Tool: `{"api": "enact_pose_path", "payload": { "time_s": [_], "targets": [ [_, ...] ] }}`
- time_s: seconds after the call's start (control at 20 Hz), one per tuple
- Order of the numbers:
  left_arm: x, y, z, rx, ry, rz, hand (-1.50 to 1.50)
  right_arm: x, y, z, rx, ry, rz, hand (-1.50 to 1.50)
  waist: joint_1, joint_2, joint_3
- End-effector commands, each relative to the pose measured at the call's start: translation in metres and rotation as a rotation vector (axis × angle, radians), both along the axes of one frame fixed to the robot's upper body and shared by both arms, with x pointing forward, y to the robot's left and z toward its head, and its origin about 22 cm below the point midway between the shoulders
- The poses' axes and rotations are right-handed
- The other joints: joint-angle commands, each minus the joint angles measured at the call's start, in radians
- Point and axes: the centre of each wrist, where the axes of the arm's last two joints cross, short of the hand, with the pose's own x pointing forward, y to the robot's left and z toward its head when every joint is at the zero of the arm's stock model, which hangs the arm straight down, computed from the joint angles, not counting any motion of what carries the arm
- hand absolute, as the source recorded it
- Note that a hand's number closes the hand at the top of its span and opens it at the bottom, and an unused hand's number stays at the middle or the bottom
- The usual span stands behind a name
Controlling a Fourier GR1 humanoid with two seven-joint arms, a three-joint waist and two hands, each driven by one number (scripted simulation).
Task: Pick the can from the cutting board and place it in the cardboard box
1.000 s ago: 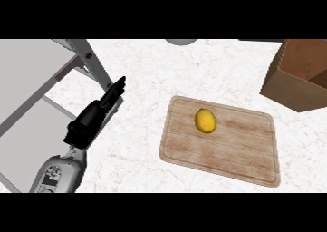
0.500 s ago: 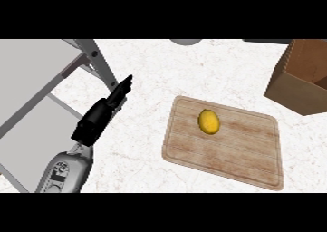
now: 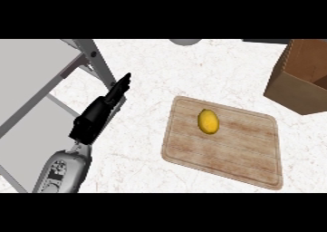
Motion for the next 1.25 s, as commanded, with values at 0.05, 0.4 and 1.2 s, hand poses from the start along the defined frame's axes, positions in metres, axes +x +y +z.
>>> {"api": "enact_pose_path", "payload": {
  "time_s": [0.05, 0.4, 1.2],
  "targets": [
    [-0.008, 0.007, -0.009, -0.01, 0.013, -0.01, 0.0, 0.025, 0.016, -0.031, -0.047, 0.008, 0.143, 1.5, 0.004, 0.002, 0.0],
    [0.0, 0.011, -0.003, 0.01, 0.015, -0.008, 0.0, 0.05, 0.046, -0.073, -0.04, 0.304, 0.101, -1.5, 0.003, 0.007, 0.0],
    [-0.003, -0.002, 0.0, 0.016, -0.014, -0.004, 0.0, 0.056, 0.033, -0.085, 0.617, 0.497, 0.124, -1.5, 0.005, 0.012, 0.005]
  ]
}}
